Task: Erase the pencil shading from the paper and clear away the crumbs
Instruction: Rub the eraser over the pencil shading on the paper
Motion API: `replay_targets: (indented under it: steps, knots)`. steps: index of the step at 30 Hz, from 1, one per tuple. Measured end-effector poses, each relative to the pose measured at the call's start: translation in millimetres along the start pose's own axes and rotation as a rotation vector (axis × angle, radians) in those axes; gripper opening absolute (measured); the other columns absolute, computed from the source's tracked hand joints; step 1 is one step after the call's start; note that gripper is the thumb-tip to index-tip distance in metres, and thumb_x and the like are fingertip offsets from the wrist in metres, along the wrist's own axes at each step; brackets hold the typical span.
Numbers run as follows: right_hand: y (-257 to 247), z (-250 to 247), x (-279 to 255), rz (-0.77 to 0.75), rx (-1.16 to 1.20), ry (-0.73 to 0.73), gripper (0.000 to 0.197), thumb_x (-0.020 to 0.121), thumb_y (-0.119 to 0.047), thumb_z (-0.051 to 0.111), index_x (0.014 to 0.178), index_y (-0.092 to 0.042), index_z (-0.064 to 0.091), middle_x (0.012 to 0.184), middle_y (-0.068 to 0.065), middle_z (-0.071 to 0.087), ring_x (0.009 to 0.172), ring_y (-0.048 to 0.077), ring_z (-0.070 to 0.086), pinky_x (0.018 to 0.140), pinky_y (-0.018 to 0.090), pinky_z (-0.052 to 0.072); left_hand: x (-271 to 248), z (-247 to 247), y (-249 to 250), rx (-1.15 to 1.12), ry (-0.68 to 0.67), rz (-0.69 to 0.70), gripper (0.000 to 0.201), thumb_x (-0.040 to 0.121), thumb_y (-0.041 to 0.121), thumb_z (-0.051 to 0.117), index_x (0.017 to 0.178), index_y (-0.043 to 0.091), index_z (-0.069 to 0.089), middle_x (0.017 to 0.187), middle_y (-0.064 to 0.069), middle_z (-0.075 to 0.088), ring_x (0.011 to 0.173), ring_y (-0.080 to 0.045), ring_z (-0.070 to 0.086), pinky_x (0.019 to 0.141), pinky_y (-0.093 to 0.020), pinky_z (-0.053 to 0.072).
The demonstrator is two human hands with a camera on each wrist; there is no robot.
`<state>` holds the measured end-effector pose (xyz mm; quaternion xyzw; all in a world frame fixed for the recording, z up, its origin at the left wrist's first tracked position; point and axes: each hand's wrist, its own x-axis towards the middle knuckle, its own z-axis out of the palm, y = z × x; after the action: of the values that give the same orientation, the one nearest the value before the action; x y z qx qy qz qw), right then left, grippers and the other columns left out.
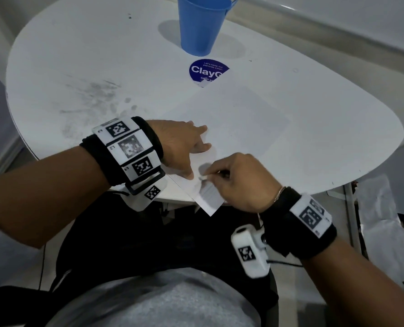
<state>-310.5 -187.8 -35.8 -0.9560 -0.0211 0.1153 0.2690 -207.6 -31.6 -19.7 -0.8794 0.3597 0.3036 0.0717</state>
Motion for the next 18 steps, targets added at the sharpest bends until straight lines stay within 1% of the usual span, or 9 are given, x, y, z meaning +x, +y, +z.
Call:
replay_targets:
  steps: [3,5,7,9,12,13,15,17,18]
  knots:
    - [12.3,-10.1,11.6,0.100,0.028,0.138,0.017,0.093,-0.023,0.063,0.099,-0.027,0.078,0.102,-0.012,0.075,0.091,0.009,0.069,0.080,0.020,0.051,0.1,-0.1,1.1,0.016,0.011,-0.007,0.084,0.095,0.050,0.061,0.160,0.037,0.010,0.167,0.011,-0.016,0.155,-0.014,-0.008,0.123,-0.040,0.024]
    - [7.0,-6.5,6.7,0.069,-0.019,0.137,0.017,0.092,-0.022,0.062,0.096,-0.023,0.079,0.100,-0.008,0.076,0.089,0.017,0.070,0.080,0.027,0.053,0.5,-0.3,0.8,0.034,0.011,-0.005,0.084,0.095,0.050,0.060,0.161,0.037,0.010,0.168,0.010,-0.015,0.155,-0.014,-0.007,0.122,-0.041,0.026]
    - [-5.9,1.8,-4.3,-0.011,-0.027,0.046,0.019,0.091,-0.020,0.061,0.100,-0.025,0.078,0.106,-0.014,0.074,0.096,0.013,0.069,0.088,0.028,0.053,0.2,-0.6,0.2,0.038,0.006,-0.001,0.084,0.095,0.050,0.061,0.161,0.038,0.010,0.168,0.011,-0.015,0.155,-0.013,-0.006,0.122,-0.041,0.026]
    - [-4.1,-0.2,-1.4,0.010,-0.017,0.039,0.020,0.092,-0.020,0.061,0.102,-0.026,0.077,0.108,-0.019,0.072,0.097,0.008,0.068,0.088,0.024,0.052,-0.5,-1.1,0.2,0.037,0.010,-0.001,0.084,0.094,0.051,0.061,0.160,0.039,0.011,0.168,0.011,-0.014,0.155,-0.012,-0.005,0.122,-0.041,0.027]
    - [9.2,-11.5,11.2,0.120,-0.025,0.181,0.019,0.092,-0.020,0.060,0.095,-0.025,0.078,0.097,-0.010,0.076,0.088,0.016,0.069,0.079,0.026,0.053,-0.8,-0.9,0.6,0.029,0.011,-0.007,0.083,0.095,0.051,0.060,0.160,0.039,0.010,0.168,0.011,-0.014,0.155,-0.013,-0.006,0.123,-0.041,0.025]
    - [9.5,-11.0,10.1,0.113,-0.044,0.191,0.019,0.091,-0.019,0.060,0.094,-0.025,0.078,0.094,-0.006,0.076,0.086,0.019,0.069,0.079,0.030,0.054,-0.5,-0.9,0.5,0.032,0.009,-0.007,0.083,0.095,0.051,0.060,0.160,0.039,0.010,0.168,0.011,-0.015,0.155,-0.013,-0.006,0.123,-0.041,0.024]
    - [-1.7,-2.0,0.6,0.027,-0.075,0.110,0.019,0.091,-0.020,0.060,0.096,-0.024,0.078,0.094,-0.004,0.076,0.086,0.023,0.069,0.079,0.036,0.055,-0.1,-0.9,-0.1,0.028,0.004,-0.008,0.084,0.095,0.051,0.061,0.160,0.039,0.010,0.167,0.012,-0.015,0.155,-0.012,-0.008,0.124,-0.039,0.021]
    - [-8.6,3.6,-7.0,-0.015,-0.052,0.032,0.020,0.091,-0.021,0.060,0.099,-0.026,0.077,0.102,-0.011,0.075,0.094,0.019,0.070,0.085,0.035,0.055,-0.6,-1.3,-0.2,0.018,0.002,-0.007,0.084,0.095,0.051,0.062,0.160,0.039,0.010,0.167,0.013,-0.016,0.155,-0.011,-0.009,0.124,-0.038,0.019]
    - [-5.3,1.1,-3.4,0.011,-0.041,0.047,0.020,0.092,-0.022,0.060,0.100,-0.027,0.077,0.106,-0.016,0.074,0.097,0.015,0.069,0.088,0.033,0.054,-0.7,-1.5,-0.4,0.015,0.005,-0.007,0.084,0.095,0.051,0.062,0.160,0.039,0.010,0.167,0.012,-0.015,0.155,-0.011,-0.009,0.124,-0.038,0.020]
